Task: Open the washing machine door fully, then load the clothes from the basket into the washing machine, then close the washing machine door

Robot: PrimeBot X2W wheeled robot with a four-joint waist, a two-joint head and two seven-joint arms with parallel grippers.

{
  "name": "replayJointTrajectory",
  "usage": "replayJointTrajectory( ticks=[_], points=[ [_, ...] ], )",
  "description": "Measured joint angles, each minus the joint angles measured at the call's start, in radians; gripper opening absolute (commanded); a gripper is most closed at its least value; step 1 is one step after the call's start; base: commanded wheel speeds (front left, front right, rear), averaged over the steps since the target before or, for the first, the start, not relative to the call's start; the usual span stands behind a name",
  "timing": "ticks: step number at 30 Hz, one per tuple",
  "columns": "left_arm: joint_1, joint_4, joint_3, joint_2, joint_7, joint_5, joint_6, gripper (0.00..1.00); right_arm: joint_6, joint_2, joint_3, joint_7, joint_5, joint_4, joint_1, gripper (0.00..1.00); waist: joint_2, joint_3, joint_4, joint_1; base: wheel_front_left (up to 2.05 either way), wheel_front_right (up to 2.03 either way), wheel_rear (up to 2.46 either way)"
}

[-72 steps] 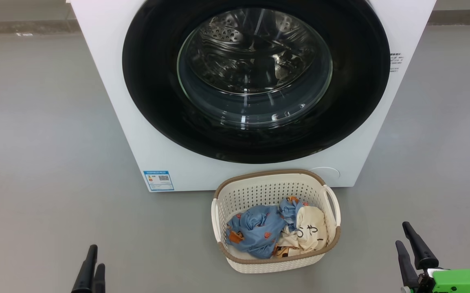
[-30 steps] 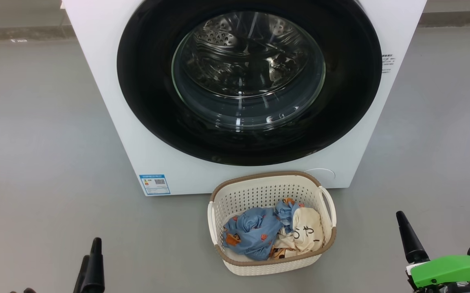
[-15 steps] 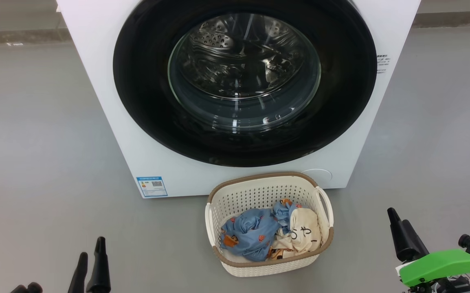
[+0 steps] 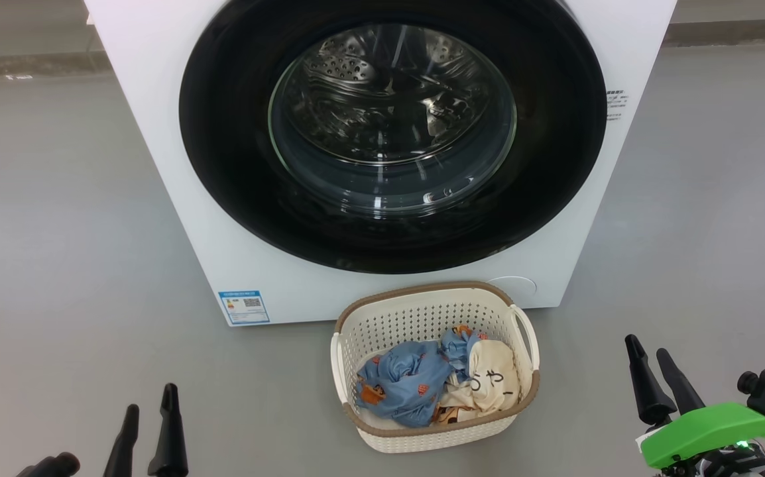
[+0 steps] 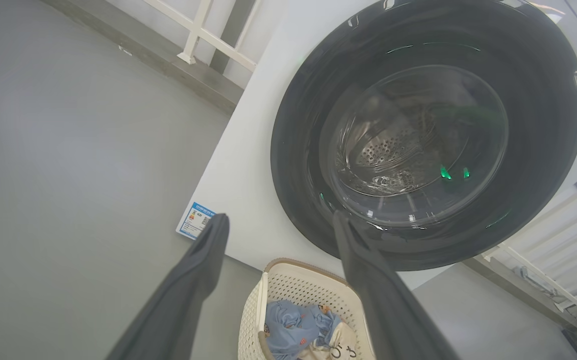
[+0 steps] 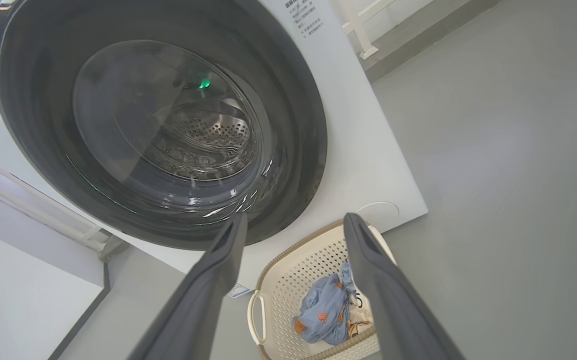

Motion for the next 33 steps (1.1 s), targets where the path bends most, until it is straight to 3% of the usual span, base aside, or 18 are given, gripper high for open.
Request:
replayJointTrajectory(
  ticks=[33],
  points=[
    [-0.015,0.002,-0.023,0.02,-0.091,0.321,0.0,1.0,0.0,-0.053,0.069,-0.09,-0.322,0.006,-0.021,1.0,0.0,-0.006,-0.015,-0.0001,0.0,0.0,0.0]
  ],
)
